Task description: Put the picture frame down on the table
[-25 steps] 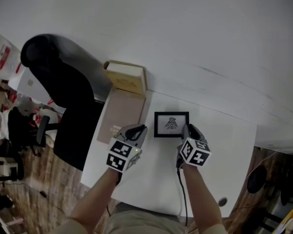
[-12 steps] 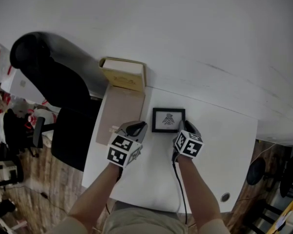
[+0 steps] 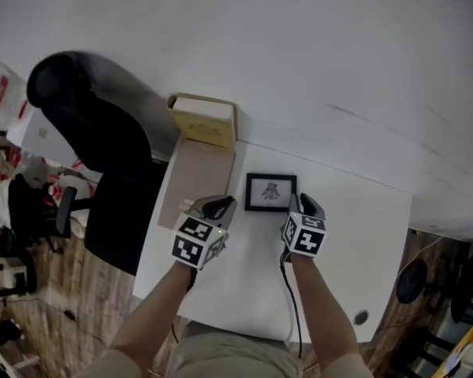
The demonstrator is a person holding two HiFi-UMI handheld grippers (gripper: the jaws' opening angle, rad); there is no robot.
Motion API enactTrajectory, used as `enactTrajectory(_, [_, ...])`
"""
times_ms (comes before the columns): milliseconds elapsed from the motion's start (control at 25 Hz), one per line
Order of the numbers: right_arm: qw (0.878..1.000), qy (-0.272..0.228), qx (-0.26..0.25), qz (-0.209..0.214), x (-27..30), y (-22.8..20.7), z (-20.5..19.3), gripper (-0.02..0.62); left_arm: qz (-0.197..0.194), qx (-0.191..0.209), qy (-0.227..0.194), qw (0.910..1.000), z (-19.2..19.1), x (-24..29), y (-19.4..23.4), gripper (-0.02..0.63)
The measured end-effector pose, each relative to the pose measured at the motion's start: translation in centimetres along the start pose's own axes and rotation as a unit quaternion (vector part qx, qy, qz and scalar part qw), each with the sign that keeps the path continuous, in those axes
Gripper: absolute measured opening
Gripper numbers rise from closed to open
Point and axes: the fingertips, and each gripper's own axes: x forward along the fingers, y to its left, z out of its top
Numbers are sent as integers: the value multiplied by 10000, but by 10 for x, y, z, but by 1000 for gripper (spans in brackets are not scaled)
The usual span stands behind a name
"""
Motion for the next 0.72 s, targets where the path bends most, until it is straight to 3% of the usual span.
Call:
enactTrajectory(320, [9928,-958,-631,356,-90,16,68,69,69,189,-562,9982,45,-41,-21,35])
enactTrajectory(720, [9734,-1928,-665,1048,-224,51,118,44,7,643,-1359,9886,98,-125,-73,35])
